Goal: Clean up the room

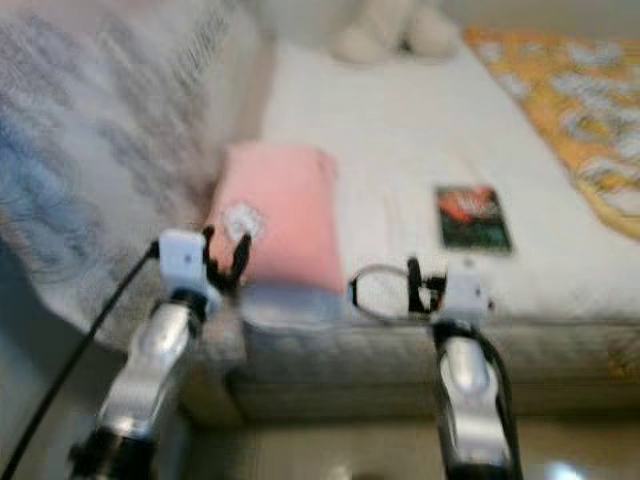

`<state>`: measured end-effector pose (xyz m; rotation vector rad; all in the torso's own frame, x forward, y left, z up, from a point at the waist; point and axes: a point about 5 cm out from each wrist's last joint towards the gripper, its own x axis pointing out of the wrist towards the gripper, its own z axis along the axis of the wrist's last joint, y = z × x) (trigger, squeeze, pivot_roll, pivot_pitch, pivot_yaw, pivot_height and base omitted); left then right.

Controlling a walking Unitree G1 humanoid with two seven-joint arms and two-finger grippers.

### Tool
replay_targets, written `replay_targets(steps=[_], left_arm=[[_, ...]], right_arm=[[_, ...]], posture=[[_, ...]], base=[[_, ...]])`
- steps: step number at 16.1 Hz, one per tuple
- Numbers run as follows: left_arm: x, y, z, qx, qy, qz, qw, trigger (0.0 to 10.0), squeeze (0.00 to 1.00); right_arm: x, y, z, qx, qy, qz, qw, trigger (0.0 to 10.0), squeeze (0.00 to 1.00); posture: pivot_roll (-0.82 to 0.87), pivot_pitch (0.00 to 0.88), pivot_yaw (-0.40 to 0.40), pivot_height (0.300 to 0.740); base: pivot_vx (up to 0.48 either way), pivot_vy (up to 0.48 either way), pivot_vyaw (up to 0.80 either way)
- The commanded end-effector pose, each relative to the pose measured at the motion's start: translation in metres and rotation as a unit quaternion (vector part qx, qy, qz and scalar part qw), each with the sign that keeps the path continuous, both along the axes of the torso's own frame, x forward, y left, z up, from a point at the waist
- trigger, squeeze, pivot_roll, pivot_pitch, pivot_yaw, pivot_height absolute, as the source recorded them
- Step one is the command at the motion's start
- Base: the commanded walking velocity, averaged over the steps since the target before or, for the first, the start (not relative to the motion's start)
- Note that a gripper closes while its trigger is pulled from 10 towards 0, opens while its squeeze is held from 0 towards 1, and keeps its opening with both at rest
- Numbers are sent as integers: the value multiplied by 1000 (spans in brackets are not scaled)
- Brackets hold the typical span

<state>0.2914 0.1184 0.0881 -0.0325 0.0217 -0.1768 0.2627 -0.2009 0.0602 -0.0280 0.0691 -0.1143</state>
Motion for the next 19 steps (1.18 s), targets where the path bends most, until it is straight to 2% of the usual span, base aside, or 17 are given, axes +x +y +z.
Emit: replay_targets(steps=[1, 3, 7, 12, 19], left_arm=[[2, 12, -3, -6, 13, 30, 999, 10000, 0], [7, 12, 5, 12, -4, 24, 1000, 10000, 0], [14, 14, 4, 6, 4, 28, 1000, 10000, 0], [14, 2, 0, -14, 13, 22, 1000, 10000, 0], [13, 3, 0, -17, 7, 26, 999, 10000, 0]], right_arm=[[7, 8, 6, 13, -12, 16, 1000, 10000, 0], [12, 17, 10, 39, -17, 31, 999, 10000, 0], [19, 24, 15, 20, -22, 44, 999, 10000, 0], [23, 25, 17, 11, -19, 56, 998, 10000, 0], [23, 27, 11, 7, -7, 65, 998, 10000, 0]], posture=[[-172, 0, 79, 740], [-161, 0, 82, 740], [-168, 0, 89, 740], [-178, 0, 87, 740], [-175, 0, 85, 740]], base=[[244, -409, 0], [242, -411, 0], [244, -412, 0], [248, -407, 0], [247, -409, 0]])
